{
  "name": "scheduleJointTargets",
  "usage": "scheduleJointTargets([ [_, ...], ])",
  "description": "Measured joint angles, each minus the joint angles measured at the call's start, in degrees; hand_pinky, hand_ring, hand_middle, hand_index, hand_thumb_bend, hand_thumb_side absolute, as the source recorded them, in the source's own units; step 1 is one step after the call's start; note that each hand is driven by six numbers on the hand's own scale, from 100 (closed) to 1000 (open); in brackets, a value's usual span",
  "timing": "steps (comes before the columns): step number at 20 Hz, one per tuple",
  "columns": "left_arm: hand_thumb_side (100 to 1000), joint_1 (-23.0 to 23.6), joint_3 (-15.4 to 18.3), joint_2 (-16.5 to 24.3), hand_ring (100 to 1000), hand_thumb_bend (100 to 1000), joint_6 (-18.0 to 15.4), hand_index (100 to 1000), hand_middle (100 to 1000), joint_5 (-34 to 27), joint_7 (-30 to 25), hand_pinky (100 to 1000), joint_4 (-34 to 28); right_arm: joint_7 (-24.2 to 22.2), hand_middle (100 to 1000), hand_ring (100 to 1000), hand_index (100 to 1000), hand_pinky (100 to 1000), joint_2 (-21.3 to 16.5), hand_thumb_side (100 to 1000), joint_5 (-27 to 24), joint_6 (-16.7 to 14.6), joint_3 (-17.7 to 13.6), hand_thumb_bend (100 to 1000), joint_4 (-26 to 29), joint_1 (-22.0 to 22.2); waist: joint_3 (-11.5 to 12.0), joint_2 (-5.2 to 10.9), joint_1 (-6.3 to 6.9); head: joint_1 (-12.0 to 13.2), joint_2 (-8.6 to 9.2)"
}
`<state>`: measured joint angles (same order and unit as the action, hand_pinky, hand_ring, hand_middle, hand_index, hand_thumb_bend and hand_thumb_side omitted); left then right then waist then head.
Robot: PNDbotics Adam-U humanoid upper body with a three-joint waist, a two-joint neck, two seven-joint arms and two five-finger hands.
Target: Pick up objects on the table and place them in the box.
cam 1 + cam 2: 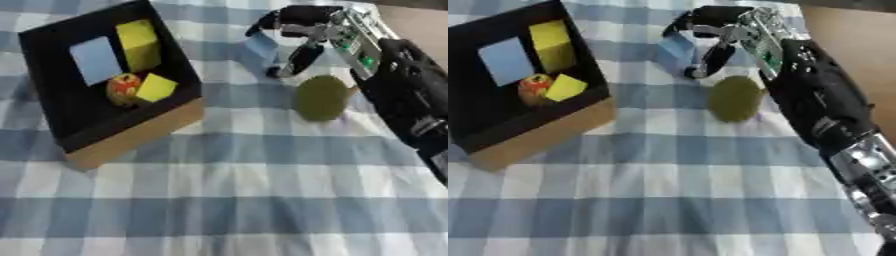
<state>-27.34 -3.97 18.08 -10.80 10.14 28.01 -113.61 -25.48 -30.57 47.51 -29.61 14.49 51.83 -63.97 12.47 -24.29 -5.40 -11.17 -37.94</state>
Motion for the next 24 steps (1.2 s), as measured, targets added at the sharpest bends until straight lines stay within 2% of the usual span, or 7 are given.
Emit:
scheduleJointTargets([
  [2, 681, 0.0, 0.0, 0.0, 880, 457, 0.0, 799, 778, 0.0, 0.0, 747, 0.0, 0.9, 497, 870, 704, 866, 0.1, 123, -0.2, 0.5, 0.0, 100, -0.2, 0.0, 0.0, -0.02, 0.0, 0.0, 0.0],
  [4, 681, 0.0, 0.0, 0.0, 880, 457, 0.1, 799, 778, 0.0, -0.1, 747, 0.0, 1.8, 486, 857, 691, 861, 0.1, 125, -0.7, 0.7, 0.0, 100, -0.1, 0.4, 0.0, -0.05, 0.0, 0.0, 0.0],
  [9, 679, 0.0, 0.0, 0.0, 880, 458, 0.1, 799, 777, 0.0, -0.1, 747, 0.0, 1.4, 491, 851, 691, 858, -1.3, 138, -3.2, 0.6, 0.9, 100, 2.3, 1.8, -0.3, -0.05, 0.0, 0.0, -0.26],
  [18, 676, 0.2, 0.0, 0.0, 878, 459, 0.2, 799, 774, 0.0, -0.2, 748, 0.0, -0.6, 470, 830, 671, 849, -2.6, 131, -5.8, 2.1, 1.1, 100, 6.2, 1.0, -1.2, 0.03, 0.0, 0.0, -0.83],
  [19, 675, 0.2, 0.0, 0.0, 877, 460, 0.2, 799, 774, 0.0, -0.2, 748, 0.0, -0.6, 468, 828, 670, 849, -2.7, 191, -6.1, 2.3, 1.1, 100, 6.7, 0.9, -1.2, 0.05, 0.0, 0.0, -0.85],
  [20, 675, 0.2, 0.0, 0.0, 877, 461, 0.2, 799, 774, 0.0, -0.2, 748, 0.0, -0.5, 464, 825, 669, 848, -2.8, 115, -6.5, 2.6, 1.0, 100, 7.2, 0.7, -1.2, 0.08, 0.0, 0.0, -0.87],
  [24, 674, 0.3, 0.0, 0.0, 876, 461, 0.2, 798, 774, 0.0, -0.2, 749, 0.0, 0.1, 453, 812, 664, 843, -2.9, 100, -8.7, 4.2, 0.5, 100, 10.5, -0.2, -1.5, 0.45, 0.0, 0.0, -1.34],
])
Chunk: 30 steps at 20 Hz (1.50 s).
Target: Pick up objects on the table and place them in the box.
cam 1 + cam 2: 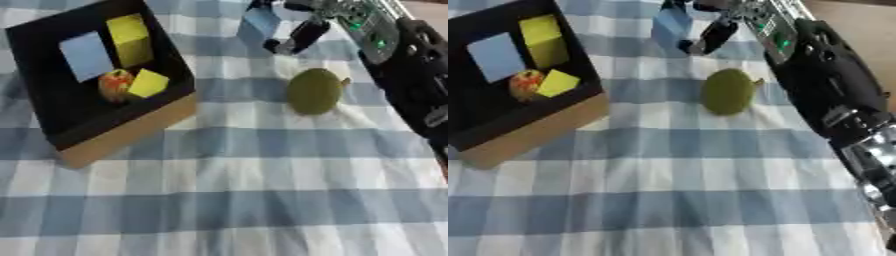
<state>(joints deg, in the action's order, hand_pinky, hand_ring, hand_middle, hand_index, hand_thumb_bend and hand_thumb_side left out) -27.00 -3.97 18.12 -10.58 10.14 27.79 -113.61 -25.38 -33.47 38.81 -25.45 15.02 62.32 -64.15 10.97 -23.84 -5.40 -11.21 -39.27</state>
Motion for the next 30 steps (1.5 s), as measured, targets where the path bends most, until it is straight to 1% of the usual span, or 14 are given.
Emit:
scheduleJointTargets([
  [4, 673, 0.0, 0.0, 0.0, 876, 462, 0.0, 798, 773, 0.0, 0.0, 749, 0.0, 0.3, 448, 786, 662, 833, 0.7, 100, -2.7, 2.6, -0.1, 100, 4.5, -1.3, 0.0, 0.31, 0.0, -0.2, -0.06],
  [5, 672, 0.0, 0.0, 0.0, 875, 462, 0.0, 798, 773, 0.0, -0.1, 749, 0.0, 0.2, 448, 782, 661, 831, 1.3, 139, -3.0, 3.3, 0.0, 100, 5.5, -1.7, 0.1, 0.35, 0.0, -0.3, -0.07],
  [6, 671, 0.0, -0.1, 0.0, 875, 463, 0.0, 798, 773, 0.0, -0.1, 749, 0.0, 0.0, 446, 781, 661, 830, 2.0, 100, -3.2, 4.1, 0.2, 100, 6.4, -2.2, 0.3, 0.43, 0.0, -0.5, -0.08],
  [7, 669, 0.0, -0.1, 0.0, 874, 464, -0.1, 798, 772, 0.0, -0.2, 750, 0.0, -0.2, 445, 778, 661, 828, 2.8, 100, -3.4, 4.8, 0.5, 100, 7.2, -2.5, 0.5, 0.53, 0.0, -0.6, -0.08],
  [12, 664, -1.2, -0.8, -0.1, 870, 469, -0.7, 796, 770, -0.1, -0.8, 751, 0.0, -0.9, 444, 771, 664, 823, 8.4, 100, -3.7, 8.0, 1.6, 100, 9.2, -4.8, 1.5, 0.8, -0.02, -1.8, -0.1],
  [15, 661, -1.9, -1.3, -0.2, 868, 472, -1.2, 796, 768, -0.3, -1.4, 752, 0.0, -0.7, 439, 769, 663, 821, 12.1, 100, -3.2, 9.1, 1.8, 100, 9.2, -5.8, 2.1, 0.86, -0.02, -2.6, -0.1],
  [19, 651, -3.0, -1.9, -0.6, 861, 479, -2.1, 796, 764, -0.6, -2.2, 754, 0.0, 0.0, 438, 769, 663, 820, 16.4, 100, -2.0, 9.8, 2.0, 100, 9.0, -6.3, 3.0, 0.86, -0.02, -3.8, -0.1],
  [24, 636, -4.9, -2.4, -1.1, 849, 492, -4.4, 796, 757, -0.7, -2.9, 757, 0.0, 1.0, 464, 775, 685, 821, 20.3, 100, 1.0, 9.6, 2.7, 100, 6.9, -6.0, 4.3, 0.86, -0.02, -5.5, -0.09],
  [28, 635, -5.7, -2.6, -1.1, 850, 493, -5.9, 797, 757, -0.5, -3.2, 758, 0.0, 2.0, 532, 805, 744, 825, 22.3, 100, 4.8, 8.6, 3.8, 100, 3.9, -4.7, 5.0, 0.86, -0.03, -6.1, 0.01],
  [29, 637, -5.8, -2.7, -1.2, 850, 493, -6.1, 796, 757, -0.5, -3.2, 757, 0.0, 2.3, 596, 834, 796, 830, 22.7, 100, 5.9, 8.2, 4.0, 100, 3.1, -4.5, 5.1, 0.86, -0.03, -6.2, 0.04],
  [30, 637, -5.8, -2.8, -1.3, 850, 493, -6.1, 796, 757, -0.5, -3.3, 757, 0.0, 2.6, 629, 849, 823, 836, 22.9, 100, 6.8, 7.9, 4.2, 146, 2.5, -4.4, 5.1, 0.86, -0.03, -6.3, 0.04],
])
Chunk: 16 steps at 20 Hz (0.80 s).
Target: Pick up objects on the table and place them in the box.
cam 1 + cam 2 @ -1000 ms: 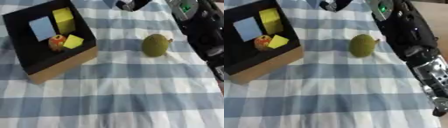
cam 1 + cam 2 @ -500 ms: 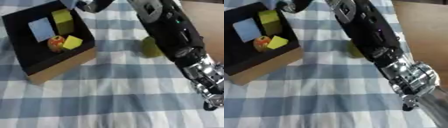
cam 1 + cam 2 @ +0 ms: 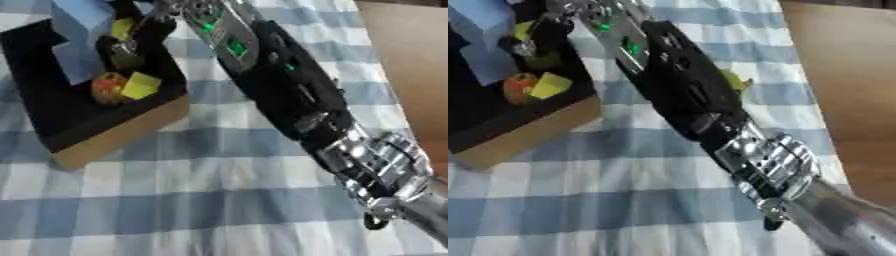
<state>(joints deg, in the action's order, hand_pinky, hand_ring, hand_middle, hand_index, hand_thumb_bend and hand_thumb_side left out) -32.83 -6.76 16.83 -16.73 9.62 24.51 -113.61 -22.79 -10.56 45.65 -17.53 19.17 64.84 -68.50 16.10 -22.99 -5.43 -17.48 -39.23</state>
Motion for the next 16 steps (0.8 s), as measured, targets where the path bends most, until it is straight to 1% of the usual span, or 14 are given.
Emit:
scheduleJointTargets([
  [1, 637, 0.0, -0.1, -0.1, 851, 492, -0.1, 797, 758, 0.0, -0.1, 757, 0.0, 0.3, 727, 901, 894, 859, 0.2, 100, 0.9, -0.3, 0.1, 325, -0.5, 0.0, 0.0, 0.0, 0.0, 0.0, 0.0],
  [2, 638, 0.0, -0.1, -0.3, 851, 492, -0.1, 797, 758, 0.0, -0.1, 757, 0.0, 0.5, 767, 930, 932, 884, 0.3, 100, 1.8, -0.5, 0.1, 393, -0.8, 0.0, 0.0, 0.0, 0.0, 0.0, 0.0],
  [3, 639, 0.0, -0.1, -0.3, 852, 491, -0.1, 797, 759, 0.0, -0.1, 757, 0.0, 0.6, 792, 956, 963, 920, 0.3, 100, 2.9, -0.6, 0.1, 379, -0.9, 0.0, 0.0, 0.0, 0.0, 0.0, 0.0],
  [6, 640, 0.0, -0.1, -0.3, 853, 490, 0.0, 797, 759, 0.0, -0.2, 757, 0.0, 0.7, 828, 985, 991, 963, 0.3, 100, 6.2, -1.2, -0.1, 336, -0.8, -0.1, 0.0, 0.0, 0.0, 0.0, 0.0],
  [7, 640, 0.0, -0.1, -0.3, 853, 490, 0.0, 797, 759, 0.0, -0.2, 756, 0.0, 0.6, 836, 988, 997, 969, 0.3, 100, 7.2, -1.6, -0.3, 335, -0.7, -0.1, 0.0, 0.0, 0.0, 0.0, 0.0],
  [8, 640, 0.1, -0.1, -0.3, 853, 491, 0.1, 798, 760, -0.1, -0.3, 756, 0.0, 0.4, 838, 986, 999, 970, 0.3, 100, 8.0, -1.9, -0.5, 347, -0.5, -0.2, -0.1, 0.0, 0.0, 0.0, 0.0],
  [9, 639, 0.1, -0.1, -0.3, 853, 490, 0.1, 798, 760, -0.1, -0.3, 756, 0.0, 0.3, 830, 982, 999, 967, 0.3, 100, 8.8, -2.1, -0.7, 334, -0.3, -0.4, -0.1, 0.0, 0.0, 0.0, 0.0],
  [11, 641, 0.2, -0.1, -0.3, 854, 490, 0.1, 798, 760, -0.2, -0.3, 756, 0.0, 0.3, 821, 979, 997, 964, 0.3, 100, 9.5, -2.5, -0.8, 346, 0.3, -0.6, -0.2, 0.0, 0.0, 0.0, 0.0],
  [14, 641, 0.5, -0.1, -0.3, 854, 490, 0.3, 798, 760, -0.2, -0.4, 756, 0.0, 0.5, 803, 973, 986, 952, 0.3, 100, 9.4, -2.4, -1.2, 355, 1.3, -0.6, -0.4, 0.0, 0.0, 0.0, 0.0],
  [16, 642, 0.6, -0.1, -0.3, 855, 489, 0.4, 798, 761, -0.2, -0.4, 755, 0.0, 1.1, 780, 959, 967, 936, 0.1, 100, 8.6, -1.7, -1.5, 364, 2.6, -0.6, -0.6, 0.0, 0.0, 0.2, 0.0],
])
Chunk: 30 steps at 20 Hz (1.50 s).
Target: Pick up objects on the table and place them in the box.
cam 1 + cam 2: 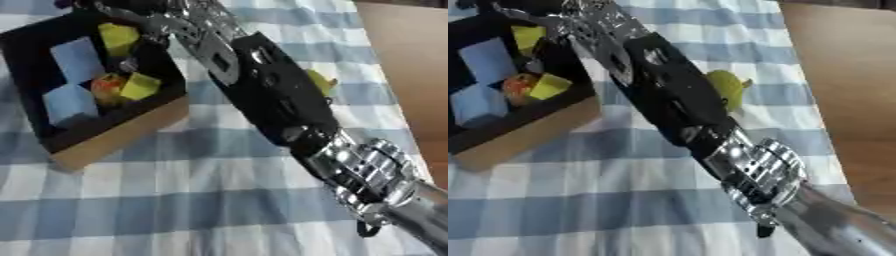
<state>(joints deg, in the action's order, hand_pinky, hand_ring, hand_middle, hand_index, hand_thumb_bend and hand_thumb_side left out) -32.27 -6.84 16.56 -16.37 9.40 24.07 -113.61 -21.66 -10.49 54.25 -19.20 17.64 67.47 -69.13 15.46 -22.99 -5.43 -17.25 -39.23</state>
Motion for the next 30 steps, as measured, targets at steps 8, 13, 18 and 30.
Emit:
scheduleJointTargets([
  [8, 647, 2.2, 0.1, 0.9, 859, 484, 0.9, 797, 764, 0.4, 0.8, 754, 0.0, 1.4, 762, 933, 941, 904, -10.3, 100, -11.2, 7.3, -0.3, 269, 11.0, 1.0, -2.9, 1.57, -0.35, 2.5, -1.27],
  [13, 650, 3.9, 0.8, 1.8, 862, 483, 1.8, 798, 766, 0.9, 1.7, 754, 0.0, -0.9, 769, 932, 941, 902, -22.0, 100, -19.9, 11.6, -0.3, 259, 20.2, 7.7, -4.6, 1.93, -0.35, 4.5, -2.07],
  [18, 651, 4.8, 1.7, 2.2, 863, 481, 2.6, 798, 768, 1.7, 3.0, 753, 0.0, -1.5, 772, 934, 944, 902, -33.1, 100, -25.3, 14.9, -1.7, 250, 31.3, 19.8, -5.7, 1.95, -0.35, 5.7, -2.27],
  [30, 656, 5.6, 2.6, 2.6, 866, 478, 3.7, 798, 770, 2.8, 4.7, 751, 0.0, -0.1, 773, 939, 943, 902, -42.5, 100, -28.5, 19.4, -7.5, 211, 43.8, 39.8, -6.7, 1.95, -0.17, 7.5, -2.34],
])
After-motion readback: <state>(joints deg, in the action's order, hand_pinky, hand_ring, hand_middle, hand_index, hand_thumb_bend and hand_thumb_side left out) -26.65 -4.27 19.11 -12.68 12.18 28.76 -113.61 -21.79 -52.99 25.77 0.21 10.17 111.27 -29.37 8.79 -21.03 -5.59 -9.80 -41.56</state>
